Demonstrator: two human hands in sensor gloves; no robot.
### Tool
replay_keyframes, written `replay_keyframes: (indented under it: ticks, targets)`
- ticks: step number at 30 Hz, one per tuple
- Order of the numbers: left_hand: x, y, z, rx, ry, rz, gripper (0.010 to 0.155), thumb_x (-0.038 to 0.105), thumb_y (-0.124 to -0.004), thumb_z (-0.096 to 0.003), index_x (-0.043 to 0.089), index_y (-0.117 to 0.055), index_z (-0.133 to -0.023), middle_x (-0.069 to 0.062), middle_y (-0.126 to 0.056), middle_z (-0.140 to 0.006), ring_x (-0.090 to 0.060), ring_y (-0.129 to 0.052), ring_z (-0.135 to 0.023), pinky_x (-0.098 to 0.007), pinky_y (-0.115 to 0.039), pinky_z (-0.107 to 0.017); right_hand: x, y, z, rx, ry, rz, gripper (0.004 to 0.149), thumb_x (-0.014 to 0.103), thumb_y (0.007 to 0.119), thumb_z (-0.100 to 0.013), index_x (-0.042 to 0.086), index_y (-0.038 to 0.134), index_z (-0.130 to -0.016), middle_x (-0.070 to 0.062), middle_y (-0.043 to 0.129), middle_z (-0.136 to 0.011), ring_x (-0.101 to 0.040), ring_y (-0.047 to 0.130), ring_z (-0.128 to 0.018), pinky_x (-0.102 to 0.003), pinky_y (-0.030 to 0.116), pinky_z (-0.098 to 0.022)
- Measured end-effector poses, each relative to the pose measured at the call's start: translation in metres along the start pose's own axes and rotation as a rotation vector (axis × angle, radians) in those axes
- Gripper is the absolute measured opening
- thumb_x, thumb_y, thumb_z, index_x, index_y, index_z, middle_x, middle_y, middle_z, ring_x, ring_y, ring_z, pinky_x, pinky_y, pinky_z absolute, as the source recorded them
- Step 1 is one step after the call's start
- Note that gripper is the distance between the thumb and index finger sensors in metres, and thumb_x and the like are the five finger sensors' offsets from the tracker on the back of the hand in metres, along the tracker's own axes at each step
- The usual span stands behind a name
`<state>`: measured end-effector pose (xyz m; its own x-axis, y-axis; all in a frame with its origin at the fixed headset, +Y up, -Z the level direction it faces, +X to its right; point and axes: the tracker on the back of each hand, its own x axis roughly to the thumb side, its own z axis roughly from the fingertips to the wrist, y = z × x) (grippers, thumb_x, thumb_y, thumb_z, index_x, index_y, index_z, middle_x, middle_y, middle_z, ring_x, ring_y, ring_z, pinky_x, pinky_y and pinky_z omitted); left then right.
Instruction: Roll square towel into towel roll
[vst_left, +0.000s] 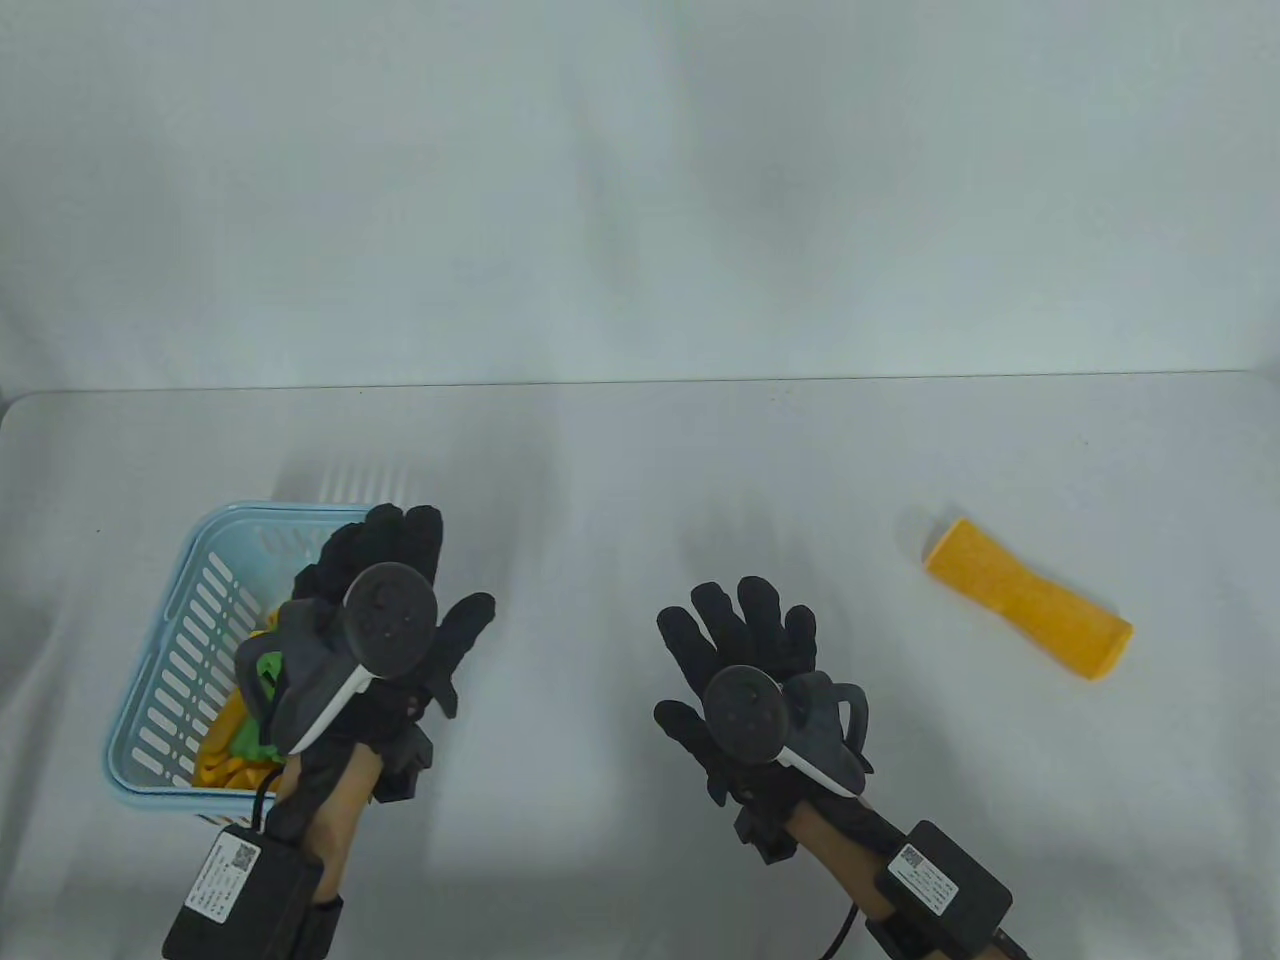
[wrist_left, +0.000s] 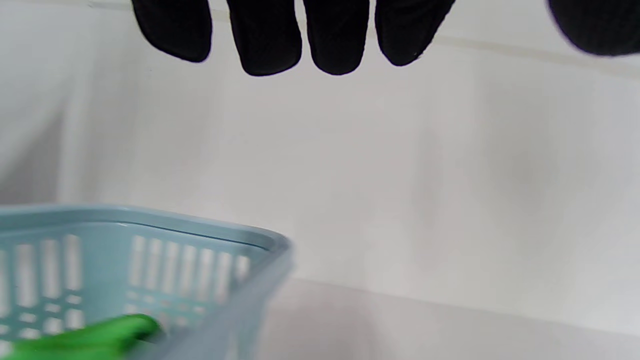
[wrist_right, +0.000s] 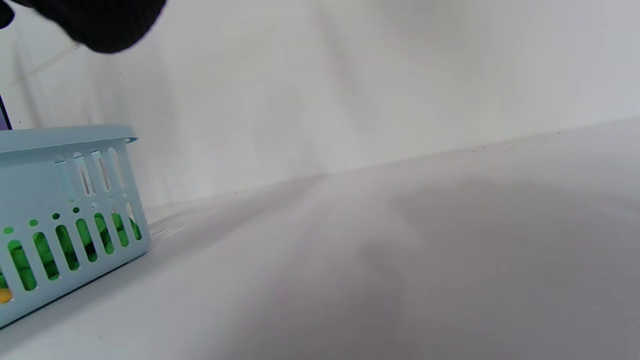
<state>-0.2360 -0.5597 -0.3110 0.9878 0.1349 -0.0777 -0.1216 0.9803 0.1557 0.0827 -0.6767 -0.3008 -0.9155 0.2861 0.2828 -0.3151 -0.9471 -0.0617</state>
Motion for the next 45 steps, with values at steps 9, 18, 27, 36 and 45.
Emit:
replay_keyframes:
  ticks: [9, 18, 27, 36, 45]
  targets:
    - [-0.075, -0.032, -0.035, -0.230, 0.240, -0.026, 0.086, 0.066, -0.070, -0.0348, 0.032, -0.047, -0.110, -0.003, -0.050, -0.118, -0.039, -0.060, -0.109, -0.063, -0.055, -0.075, -0.009, 0.001, -0.002, 0.035, 0.032, -0.044, 0.080, 0.063, 0.069, -0.032, 0.047, 0.026, -0.098, 0.012, 0.019, -0.114, -0.033, 0.013, -0.110, -0.067, 0.019, -0.074]
    - [-0.100, -0.092, -0.080, -0.488, 0.312, -0.150, 0.088, 0.062, -0.076, -0.0311, 0.038, -0.042, -0.109, 0.000, -0.045, -0.118, -0.037, -0.059, -0.109, -0.061, -0.056, -0.076, -0.012, -0.002, -0.002, 0.046, 0.051, -0.063, 0.079, 0.061, 0.069, -0.033, 0.046, 0.027, -0.098, 0.012, 0.020, -0.114, -0.033, 0.015, -0.110, -0.067, 0.020, -0.074]
    - [-0.103, -0.156, -0.090, -0.692, 0.314, -0.371, 0.090, 0.057, -0.081, -0.0291, 0.050, -0.033, -0.105, 0.002, -0.033, -0.119, -0.035, -0.061, -0.107, -0.058, -0.057, -0.075, -0.017, -0.001, -0.005, 0.065, 0.065, -0.095, 0.078, 0.060, 0.069, -0.034, 0.046, 0.028, -0.098, 0.012, 0.021, -0.114, -0.033, 0.019, -0.110, -0.067, 0.022, -0.075]
    - [-0.096, -0.164, -0.090, -0.708, 0.279, -0.393, 0.065, 0.047, -0.084, -0.0334, 0.050, -0.057, -0.092, 0.006, -0.042, -0.114, -0.032, -0.065, -0.102, -0.055, -0.060, -0.074, -0.015, 0.003, -0.005, 0.086, 0.068, -0.095, 0.077, 0.059, 0.069, -0.034, 0.045, 0.030, -0.099, 0.011, 0.022, -0.114, -0.033, 0.019, -0.110, -0.066, 0.023, -0.075]
    - [-0.096, -0.151, -0.093, -0.609, 0.286, -0.348, 0.052, 0.043, -0.085, -0.0354, 0.048, -0.067, -0.084, 0.008, -0.051, -0.113, -0.030, -0.071, -0.101, -0.054, -0.063, -0.073, -0.018, 0.001, -0.006, 0.078, 0.087, -0.116, 0.076, 0.059, 0.069, -0.034, 0.044, 0.031, -0.099, 0.010, 0.022, -0.114, -0.033, 0.019, -0.110, -0.066, 0.024, -0.075]
